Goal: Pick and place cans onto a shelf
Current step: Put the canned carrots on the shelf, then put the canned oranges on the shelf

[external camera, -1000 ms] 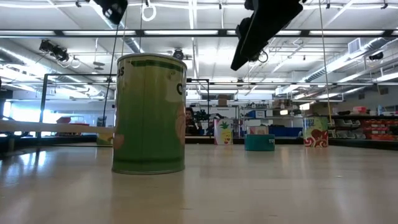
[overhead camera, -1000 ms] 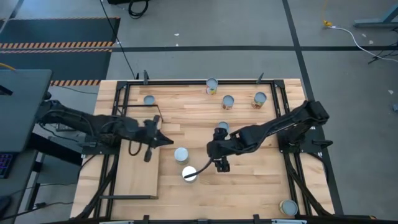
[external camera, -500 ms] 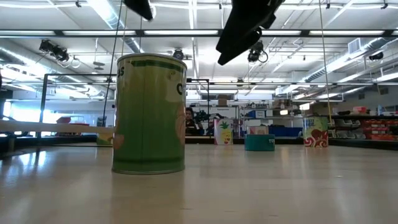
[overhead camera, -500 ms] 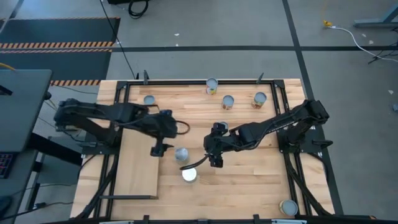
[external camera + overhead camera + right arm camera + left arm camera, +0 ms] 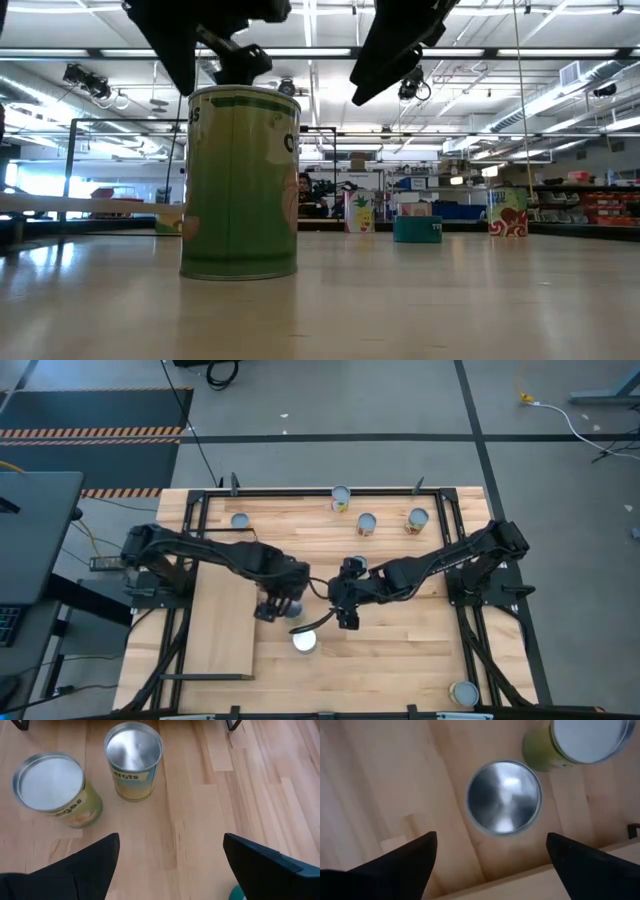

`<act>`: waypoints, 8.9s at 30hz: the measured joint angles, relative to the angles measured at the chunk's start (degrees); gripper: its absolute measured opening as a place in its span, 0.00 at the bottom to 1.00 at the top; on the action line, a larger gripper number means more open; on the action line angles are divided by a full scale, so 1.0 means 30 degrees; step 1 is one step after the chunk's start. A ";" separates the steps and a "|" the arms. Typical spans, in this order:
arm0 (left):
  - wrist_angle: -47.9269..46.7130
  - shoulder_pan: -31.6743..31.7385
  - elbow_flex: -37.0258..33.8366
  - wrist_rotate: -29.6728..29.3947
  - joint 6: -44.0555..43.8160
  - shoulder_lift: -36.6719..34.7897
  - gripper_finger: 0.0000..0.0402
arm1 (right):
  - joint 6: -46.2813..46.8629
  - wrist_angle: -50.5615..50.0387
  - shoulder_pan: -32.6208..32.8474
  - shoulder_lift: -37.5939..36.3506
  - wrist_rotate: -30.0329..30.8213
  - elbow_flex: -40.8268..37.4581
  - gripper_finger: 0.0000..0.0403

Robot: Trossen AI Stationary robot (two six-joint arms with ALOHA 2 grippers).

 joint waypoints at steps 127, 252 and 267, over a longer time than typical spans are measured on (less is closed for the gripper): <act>1.3204 -0.4556 -1.0754 -0.1905 -0.9485 -1.0334 0.95 | -0.1095 0.2375 0.1784 0.1187 -0.2042 -0.0007 0.88; -0.0541 -0.2106 -1.1367 -1.4218 -2.9702 -0.9585 0.87 | 0.3265 0.3895 0.6199 0.1661 0.3914 0.0007 0.88; -0.0418 -0.1651 -1.1380 -1.3822 -2.9451 -0.9432 0.87 | 0.5107 0.3658 0.7432 0.1661 0.3630 0.0007 0.89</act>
